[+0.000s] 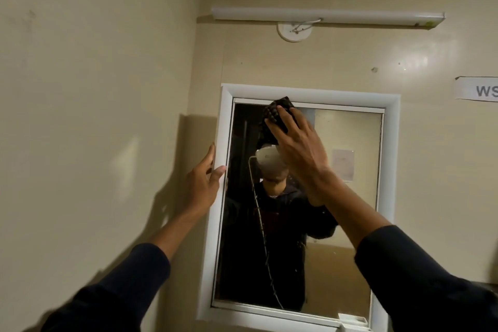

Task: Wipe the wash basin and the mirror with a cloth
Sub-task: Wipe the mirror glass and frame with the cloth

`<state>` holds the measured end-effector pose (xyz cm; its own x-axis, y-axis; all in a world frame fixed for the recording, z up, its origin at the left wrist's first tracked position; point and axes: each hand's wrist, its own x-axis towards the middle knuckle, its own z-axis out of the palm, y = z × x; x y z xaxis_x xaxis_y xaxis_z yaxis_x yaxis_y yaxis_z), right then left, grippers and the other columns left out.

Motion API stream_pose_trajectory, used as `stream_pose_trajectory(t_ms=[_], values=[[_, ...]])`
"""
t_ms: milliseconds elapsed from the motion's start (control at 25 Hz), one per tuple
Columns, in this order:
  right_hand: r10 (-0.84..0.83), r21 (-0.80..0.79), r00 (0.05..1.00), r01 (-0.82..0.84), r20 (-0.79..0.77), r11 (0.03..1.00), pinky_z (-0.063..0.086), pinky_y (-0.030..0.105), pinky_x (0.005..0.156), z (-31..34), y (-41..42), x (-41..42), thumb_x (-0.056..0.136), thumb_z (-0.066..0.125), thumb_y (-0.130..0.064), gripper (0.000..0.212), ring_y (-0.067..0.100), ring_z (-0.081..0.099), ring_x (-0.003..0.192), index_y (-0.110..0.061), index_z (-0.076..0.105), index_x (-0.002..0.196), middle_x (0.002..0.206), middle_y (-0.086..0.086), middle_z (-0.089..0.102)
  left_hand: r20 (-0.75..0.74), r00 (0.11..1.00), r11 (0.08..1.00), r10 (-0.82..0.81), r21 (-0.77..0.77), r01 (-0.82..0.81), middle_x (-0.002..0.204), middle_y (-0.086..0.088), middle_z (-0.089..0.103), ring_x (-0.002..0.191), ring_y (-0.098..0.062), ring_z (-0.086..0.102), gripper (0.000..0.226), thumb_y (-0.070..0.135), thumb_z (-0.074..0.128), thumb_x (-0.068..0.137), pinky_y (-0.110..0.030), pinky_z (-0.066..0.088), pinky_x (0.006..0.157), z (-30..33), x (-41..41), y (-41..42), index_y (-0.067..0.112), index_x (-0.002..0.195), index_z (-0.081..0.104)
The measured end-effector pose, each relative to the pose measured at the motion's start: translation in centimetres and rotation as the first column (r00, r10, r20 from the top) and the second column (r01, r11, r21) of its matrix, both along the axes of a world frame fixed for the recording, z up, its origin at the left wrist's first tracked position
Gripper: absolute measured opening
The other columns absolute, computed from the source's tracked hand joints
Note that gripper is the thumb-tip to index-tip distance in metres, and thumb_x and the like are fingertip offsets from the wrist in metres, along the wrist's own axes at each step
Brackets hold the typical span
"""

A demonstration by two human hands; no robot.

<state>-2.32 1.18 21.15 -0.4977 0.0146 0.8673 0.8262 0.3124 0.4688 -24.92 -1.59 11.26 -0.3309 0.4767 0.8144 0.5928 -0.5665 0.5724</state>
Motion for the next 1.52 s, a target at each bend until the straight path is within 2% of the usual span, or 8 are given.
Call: stream_pose_trajectory(t_ms=[280,560,720,920,1040,1240,1360,1520], values=[[-0.003,0.002,0.888,0.005,-0.461,1.0,0.046,0.05,0.096,-2.3,1.5,13.1,0.091,0.038,-0.026,0.045,0.044,0.043,0.122,-0.005,0.06,0.124,0.14,0.023,0.048,0.047,0.999,1.0,-0.007,0.009,0.006,0.142,-0.007,0.054,0.128,-0.019,0.055,0.062,0.027,0.061,0.093,-0.033,0.044,0.108,-0.2,0.4,-0.4,0.025,0.15,0.034],[0.111,0.028,0.658,-0.135,-0.745,0.99,0.045,0.047,0.097,-2.3,1.7,7.7,0.088,0.027,-0.029,0.056,0.04,0.041,0.119,-0.013,0.056,0.134,0.144,0.018,0.045,0.076,0.995,0.997,-0.058,-0.05,0.062,0.147,0.001,0.049,0.129,-0.015,0.054,0.065,0.033,0.06,0.091,-0.041,0.043,0.111,0.1,0.3,-0.5,0.032,0.149,0.032],[0.151,0.018,0.733,-0.187,-0.664,0.982,0.047,0.041,0.095,-3.0,1.1,0.1,0.081,0.067,-0.002,0.053,0.035,0.041,0.116,-0.015,0.057,0.131,0.144,0.018,0.047,0.08,0.992,0.992,-0.096,-0.071,0.101,0.148,0.004,0.048,0.129,-0.017,0.054,0.069,0.013,0.061,0.09,-0.041,0.044,0.109,0.2,-0.2,-0.9,0.033,0.15,0.031],[0.241,-0.094,0.926,-0.278,-0.29,0.956,0.046,0.054,0.099,-3.2,-1.5,-9.5,0.078,0.07,-0.004,0.052,0.043,0.044,0.126,-0.011,0.059,0.129,0.145,0.02,0.045,0.076,0.992,0.992,-0.097,-0.077,0.103,0.141,0.0,0.054,0.122,-0.014,0.054,0.077,-0.008,0.066,0.084,-0.03,0.049,0.1,0.6,0.0,-1.3,0.017,0.15,0.036],[0.253,-0.148,0.948,-0.283,-0.194,0.948,0.044,0.054,0.102,-3.0,-1.4,-10.4,0.082,0.068,-0.008,0.055,0.043,0.04,0.129,-0.013,0.053,0.135,0.148,0.019,0.04,0.075,0.992,0.99,-0.098,-0.095,0.105,0.138,-0.002,0.056,0.121,-0.015,0.054,0.075,-0.009,0.067,0.083,-0.019,0.048,0.086,0.7,0.0,-1.6,0.015,0.148,0.04],[0.181,-0.053,0.981,-0.177,0.071,0.983,0.049,0.05,0.095,-2.6,0.3,-4.8,0.075,0.078,-0.013,0.065,0.038,0.043,0.125,-0.018,0.054,0.136,0.146,0.016,0.044,0.05,0.995,0.992,-0.089,-0.089,0.094,0.146,-0.002,0.049,0.133,-0.016,0.047,0.077,-0.005,0.068,0.084,-0.021,0.042,0.096,0.3,-0.3,-1.6,0.015,0.15,0.034],[0.148,-0.002,0.987,-0.149,-0.06,0.989,0.05,0.05,0.096,-2.8,1.3,0.4,0.075,0.075,-0.007,0.063,0.037,0.04,0.124,-0.016,0.056,0.134,0.146,0.016,0.044,0.05,0.991,0.989,-0.12,-0.08,0.124,0.146,0.0,0.047,0.134,-0.011,0.043,0.073,-0.005,0.063,0.087,-0.024,0.039,0.103,0.3,-0.2,-1.9,0.016,0.15,0.033],[0.14,0.068,0.846,-0.123,-0.514,0.99,0.049,0.044,0.094,-3.9,2.4,8.6,0.089,0.059,-0.014,0.04,0.037,0.041,0.119,-0.012,0.061,0.128,0.145,0.015,0.047,0.08,0.989,0.988,-0.126,-0.083,0.133,0.148,0.0,0.047,0.136,-0.011,0.042,0.073,-0.004,0.063,0.088,-0.03,0.037,0.111,0.5,0.0,-1.9,0.019,0.15,0.034]])
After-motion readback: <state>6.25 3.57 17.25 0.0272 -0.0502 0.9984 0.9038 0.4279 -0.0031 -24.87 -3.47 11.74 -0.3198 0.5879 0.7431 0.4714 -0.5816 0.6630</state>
